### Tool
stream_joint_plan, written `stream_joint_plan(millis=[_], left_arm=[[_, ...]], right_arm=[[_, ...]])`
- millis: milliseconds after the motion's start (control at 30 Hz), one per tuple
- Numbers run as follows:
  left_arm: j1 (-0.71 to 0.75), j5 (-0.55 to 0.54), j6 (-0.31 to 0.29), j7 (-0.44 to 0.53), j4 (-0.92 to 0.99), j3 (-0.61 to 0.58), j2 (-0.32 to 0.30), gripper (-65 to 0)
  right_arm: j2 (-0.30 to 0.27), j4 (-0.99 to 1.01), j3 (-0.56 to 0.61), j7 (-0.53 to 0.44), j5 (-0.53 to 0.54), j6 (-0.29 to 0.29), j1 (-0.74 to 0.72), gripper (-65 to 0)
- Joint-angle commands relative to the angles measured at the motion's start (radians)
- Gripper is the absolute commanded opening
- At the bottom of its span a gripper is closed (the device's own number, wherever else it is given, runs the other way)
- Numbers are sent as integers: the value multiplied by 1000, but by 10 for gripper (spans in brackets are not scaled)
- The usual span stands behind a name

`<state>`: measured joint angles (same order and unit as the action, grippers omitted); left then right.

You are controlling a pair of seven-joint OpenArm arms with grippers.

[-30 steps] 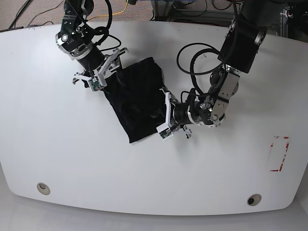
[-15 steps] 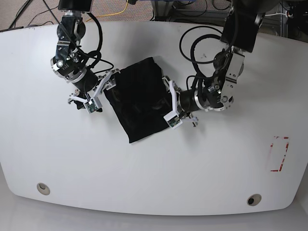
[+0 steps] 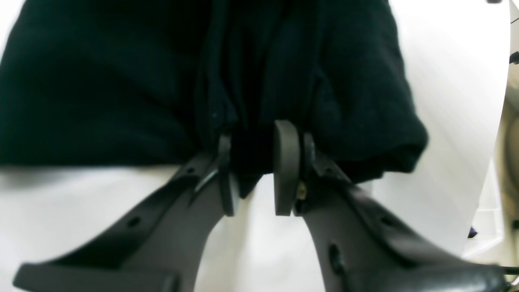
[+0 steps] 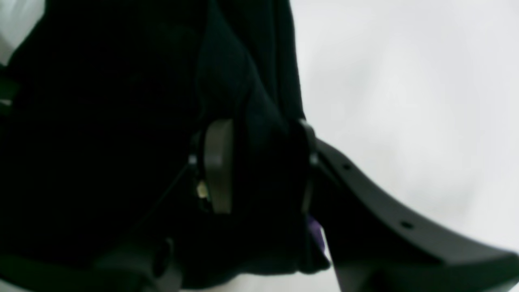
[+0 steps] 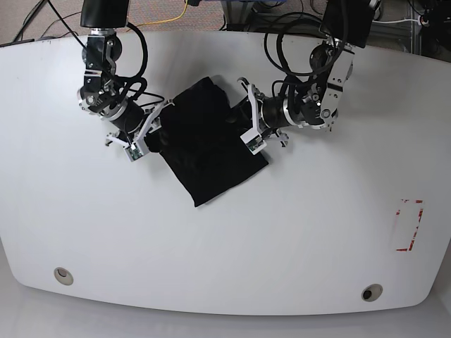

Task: Layout the t-shirt on the table in an organized manner, then fold the t-shirt properly
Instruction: 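Grasp opposite corners of the black bundle with both grippers and rotate it, then set the bundle down flat and open both grippers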

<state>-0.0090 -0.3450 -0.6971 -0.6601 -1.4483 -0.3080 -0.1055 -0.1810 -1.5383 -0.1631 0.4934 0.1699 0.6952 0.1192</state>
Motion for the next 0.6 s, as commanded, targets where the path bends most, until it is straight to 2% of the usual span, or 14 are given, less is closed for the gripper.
stream_joint_plan(millis=[0,200,333,567], left_arm=[[-22,-4,-1,4,27,3,-3,-531],[-82,-2,-1,4,71,7,-12,-531],[-125,-2,-1,4,88,7,-50,-531],[-171,-6,-1,4,85,7,-87,-531]], right_arm=[[38,-60,-5,0,-2,3,32,-442],[96,-132,-3,1,-2,3,116,-442],[133,-175,-3,1,-3,3,159,-442],[160,-241,0,21,-3,3,205,-442]])
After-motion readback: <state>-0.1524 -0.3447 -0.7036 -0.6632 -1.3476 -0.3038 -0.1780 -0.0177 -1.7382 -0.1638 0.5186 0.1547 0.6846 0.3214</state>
